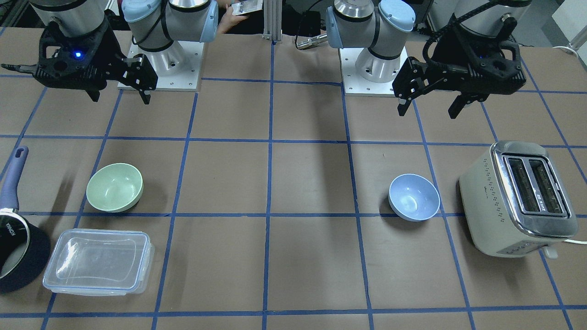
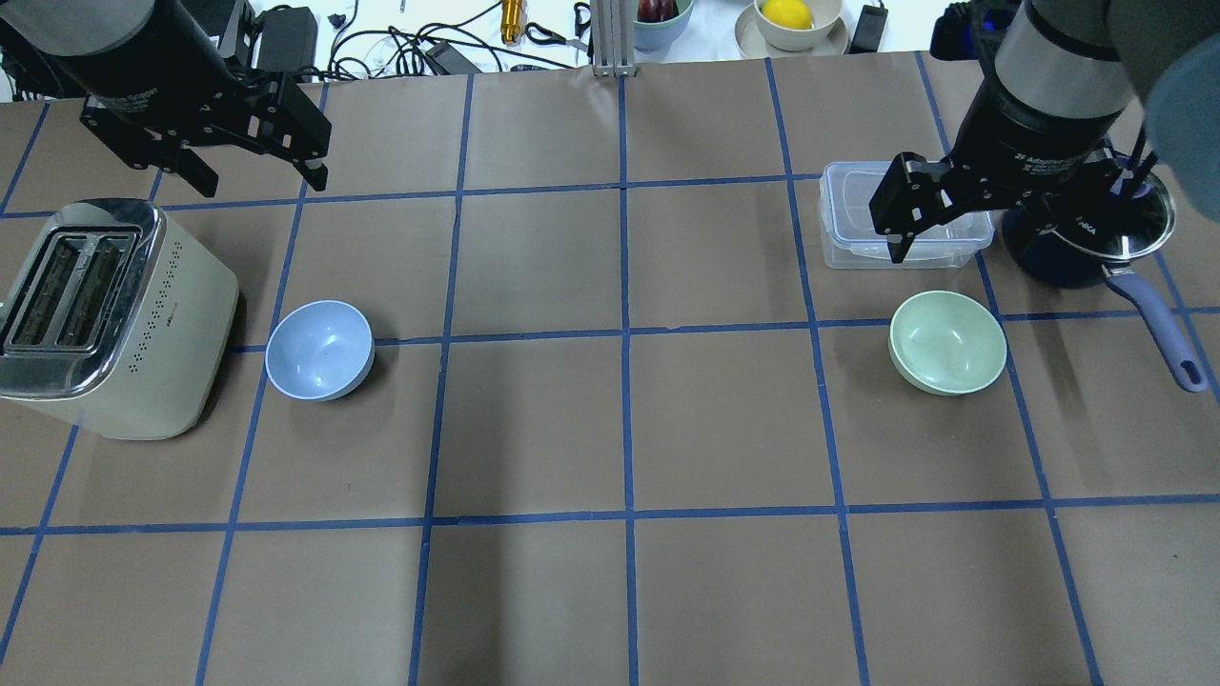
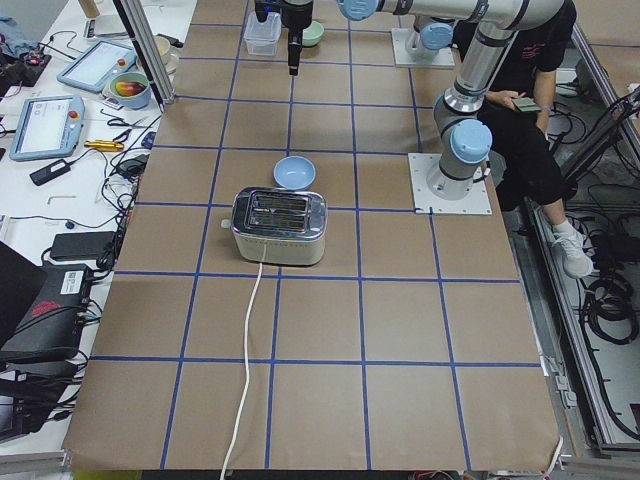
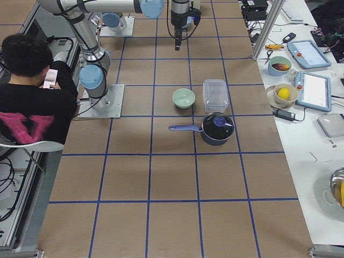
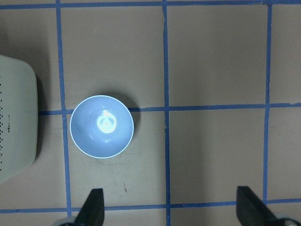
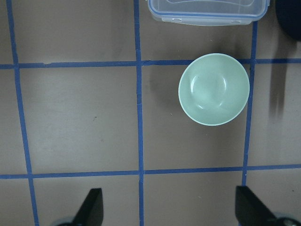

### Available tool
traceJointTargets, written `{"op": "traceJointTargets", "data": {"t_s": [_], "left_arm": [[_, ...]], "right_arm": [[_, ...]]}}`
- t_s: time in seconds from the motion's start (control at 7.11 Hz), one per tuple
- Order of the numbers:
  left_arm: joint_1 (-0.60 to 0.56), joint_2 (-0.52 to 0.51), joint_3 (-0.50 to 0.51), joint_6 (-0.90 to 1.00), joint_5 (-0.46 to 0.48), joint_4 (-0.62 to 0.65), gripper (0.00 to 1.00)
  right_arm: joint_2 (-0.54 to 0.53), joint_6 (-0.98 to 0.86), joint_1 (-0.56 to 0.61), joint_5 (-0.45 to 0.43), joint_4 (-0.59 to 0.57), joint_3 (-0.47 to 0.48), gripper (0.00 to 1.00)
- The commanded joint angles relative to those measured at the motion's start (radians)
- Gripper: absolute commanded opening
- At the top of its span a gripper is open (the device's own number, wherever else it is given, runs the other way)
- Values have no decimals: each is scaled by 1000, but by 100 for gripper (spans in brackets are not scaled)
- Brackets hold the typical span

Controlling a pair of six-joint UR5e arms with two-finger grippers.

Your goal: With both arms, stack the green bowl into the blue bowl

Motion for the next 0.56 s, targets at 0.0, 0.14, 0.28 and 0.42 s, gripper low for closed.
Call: {"op": "traceJointTargets", "data": {"t_s": [0.0, 0.14, 0.28, 0.42], "left_arm": [[1, 5, -7, 10, 2, 1, 100], [1, 6, -9, 9, 2, 1, 100], [1, 8, -10, 10, 2, 1, 100], [0, 8, -12, 9, 2, 1, 100]], "right_arm": [[-1, 7, 0, 0, 2, -1, 100], [-1, 8, 0, 30, 2, -1, 100], [0, 10, 0, 38, 2, -2, 100], [0, 10, 0, 28, 2, -1, 100]]}}
